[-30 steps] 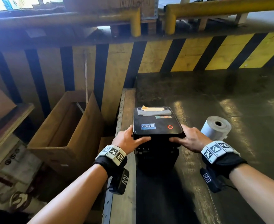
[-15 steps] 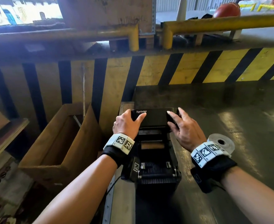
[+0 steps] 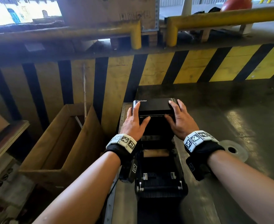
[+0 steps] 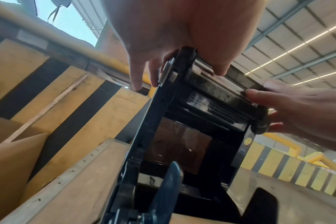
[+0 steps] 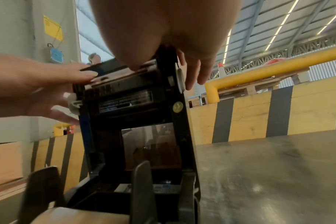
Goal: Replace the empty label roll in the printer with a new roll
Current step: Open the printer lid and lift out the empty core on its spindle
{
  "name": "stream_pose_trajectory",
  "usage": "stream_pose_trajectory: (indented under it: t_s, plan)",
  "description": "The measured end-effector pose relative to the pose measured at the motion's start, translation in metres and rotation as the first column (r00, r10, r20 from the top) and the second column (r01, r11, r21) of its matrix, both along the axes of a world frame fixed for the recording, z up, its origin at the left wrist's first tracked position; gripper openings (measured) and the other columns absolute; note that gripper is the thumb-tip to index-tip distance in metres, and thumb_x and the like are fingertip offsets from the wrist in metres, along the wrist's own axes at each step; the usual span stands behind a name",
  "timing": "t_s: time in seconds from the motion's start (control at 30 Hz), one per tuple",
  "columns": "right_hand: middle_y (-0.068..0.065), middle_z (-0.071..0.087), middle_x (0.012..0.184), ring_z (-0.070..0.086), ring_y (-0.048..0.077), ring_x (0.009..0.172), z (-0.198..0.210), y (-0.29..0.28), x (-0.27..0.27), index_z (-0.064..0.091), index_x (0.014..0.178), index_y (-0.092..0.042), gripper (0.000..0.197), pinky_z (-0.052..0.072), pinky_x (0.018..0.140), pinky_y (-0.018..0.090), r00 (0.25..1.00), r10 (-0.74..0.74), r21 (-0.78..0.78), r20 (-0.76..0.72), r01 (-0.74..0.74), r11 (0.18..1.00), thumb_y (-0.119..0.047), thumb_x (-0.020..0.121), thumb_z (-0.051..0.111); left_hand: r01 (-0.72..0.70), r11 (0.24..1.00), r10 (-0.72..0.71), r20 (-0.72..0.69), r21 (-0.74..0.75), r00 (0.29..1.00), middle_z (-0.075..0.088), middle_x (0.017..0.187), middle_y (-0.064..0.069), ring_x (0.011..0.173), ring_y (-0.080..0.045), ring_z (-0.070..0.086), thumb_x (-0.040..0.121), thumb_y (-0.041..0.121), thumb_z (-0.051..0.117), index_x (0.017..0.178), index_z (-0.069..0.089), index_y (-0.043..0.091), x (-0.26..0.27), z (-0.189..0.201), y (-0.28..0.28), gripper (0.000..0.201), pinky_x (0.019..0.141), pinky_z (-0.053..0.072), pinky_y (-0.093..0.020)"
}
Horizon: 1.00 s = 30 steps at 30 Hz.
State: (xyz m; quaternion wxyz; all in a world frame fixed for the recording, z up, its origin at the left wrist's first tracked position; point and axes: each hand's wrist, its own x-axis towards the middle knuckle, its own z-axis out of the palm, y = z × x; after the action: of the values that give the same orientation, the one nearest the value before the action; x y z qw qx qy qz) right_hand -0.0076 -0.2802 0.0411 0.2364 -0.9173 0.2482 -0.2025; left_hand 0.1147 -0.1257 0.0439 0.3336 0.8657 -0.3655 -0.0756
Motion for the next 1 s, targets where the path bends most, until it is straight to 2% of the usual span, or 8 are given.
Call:
stream_pose_trajectory:
  t_s: [0.1, 0.37, 0.5, 0.6, 0.7, 0.77, 0.87, 1.0]
  plan:
    - [0.013, 0.017, 0.157, 0.037, 0.034, 0.136, -0.001, -0.004, 0.007, 0.025, 0.143, -0.025, 0.059, 0.04, 0.103, 0.045, 1.0, -0.01, 0.019, 0.017, 0.009, 1.0, -0.046, 0.091, 0.044, -0.029, 0.999, 0.029, 0.002, -0.014, 1.0, 0.021, 0.156, -0.012, 0.126, -0.036, 0.05, 0.09, 0.048, 0.049, 0.146, 0.007, 0.036, 0.005, -0.001, -0.007, 0.071, 0.099, 0.048, -0.048]
    - [0.01, 0.017, 0.157, 0.038, 0.031, 0.135, -0.001, -0.012, 0.013, 0.023, 0.143, -0.027, 0.06, 0.042, 0.102, 0.046, 1.0, 0.009, 0.039, -0.006, -0.009, 0.999, -0.047, 0.091, 0.044, -0.043, 0.999, 0.044, 0.031, -0.017, 0.999, 0.027, 0.154, -0.01, 0.127, -0.033, 0.049, 0.09, 0.045, 0.051, 0.147, 0.011, 0.032, 0.013, -0.001, -0.012, 0.07, 0.096, 0.046, -0.044]
    - [0.013, 0.029, 0.15, 0.043, 0.032, 0.131, 0.001, -0.018, 0.009, 0.019, 0.145, -0.022, 0.065, 0.04, 0.104, 0.041, 0.999, 0.042, 0.088, 0.009, -0.042, 0.995, -0.039, 0.091, 0.05, 0.0, 0.995, -0.002, -0.014, -0.096, 1.0, 0.038, 0.15, -0.011, 0.131, -0.03, 0.045, 0.09, 0.046, 0.051, 0.148, 0.012, 0.029, 0.025, -0.003, -0.006, 0.072, 0.105, 0.042, -0.042]
    - [0.017, 0.028, 0.151, 0.039, 0.031, 0.134, -0.014, -0.017, -0.009, 0.012, 0.147, -0.015, 0.077, 0.036, 0.109, 0.042, 1.0, -0.029, 0.128, -0.01, 0.03, 0.991, -0.041, 0.088, 0.054, -0.051, 0.992, 0.036, -0.127, -0.118, 0.991, 0.032, 0.154, -0.012, 0.14, -0.028, 0.035, 0.09, 0.048, 0.05, 0.15, 0.002, 0.023, 0.025, -0.015, 0.008, 0.082, 0.115, 0.031, -0.043]
    - [0.019, 0.036, 0.148, 0.042, 0.032, 0.132, -0.043, -0.011, -0.03, 0.02, 0.145, -0.009, 0.079, 0.036, 0.109, 0.042, 0.985, -0.088, 0.187, -0.147, 0.115, 0.976, -0.051, 0.086, 0.051, -0.082, 0.997, 0.077, -0.216, -0.013, 0.973, 0.029, 0.155, -0.016, 0.141, -0.028, 0.035, 0.088, 0.057, 0.045, 0.151, 0.001, 0.018, 0.011, -0.046, 0.029, 0.085, 0.117, 0.028, -0.044]
    - [0.018, 0.044, 0.143, 0.046, 0.032, 0.128, -0.059, -0.001, -0.043, 0.031, 0.142, -0.007, 0.073, 0.037, 0.106, 0.039, 0.955, -0.019, 0.179, -0.295, 0.075, 0.981, -0.052, 0.087, 0.048, -0.022, 0.995, 0.046, -0.253, 0.097, 0.966, 0.026, 0.156, -0.016, 0.141, -0.026, 0.035, 0.09, 0.056, 0.042, 0.15, 0.01, 0.014, -0.003, -0.07, 0.041, 0.08, 0.118, 0.025, -0.038]
    - [0.014, 0.041, 0.146, 0.042, 0.031, 0.132, -0.074, 0.014, -0.054, 0.035, 0.141, -0.01, 0.065, 0.034, 0.107, 0.037, 0.905, 0.093, 0.189, -0.414, -0.015, 0.982, -0.048, 0.09, 0.047, 0.091, 0.965, -0.024, -0.267, 0.245, 0.964, 0.024, 0.157, -0.013, 0.141, -0.026, 0.034, 0.094, 0.053, 0.036, 0.147, 0.029, 0.017, -0.016, -0.092, 0.053, 0.065, 0.116, 0.026, -0.034]
    - [0.011, 0.038, 0.148, 0.041, 0.03, 0.133, -0.085, 0.023, -0.053, 0.037, 0.14, -0.012, 0.059, 0.033, 0.109, 0.034, 0.872, 0.141, 0.205, -0.468, -0.048, 0.978, -0.041, 0.091, 0.05, 0.118, 0.951, -0.044, -0.25, 0.287, 0.967, 0.019, 0.159, -0.014, 0.144, -0.03, 0.028, 0.098, 0.042, 0.035, 0.145, 0.035, 0.022, -0.022, -0.099, 0.054, 0.051, 0.115, 0.024, -0.033]
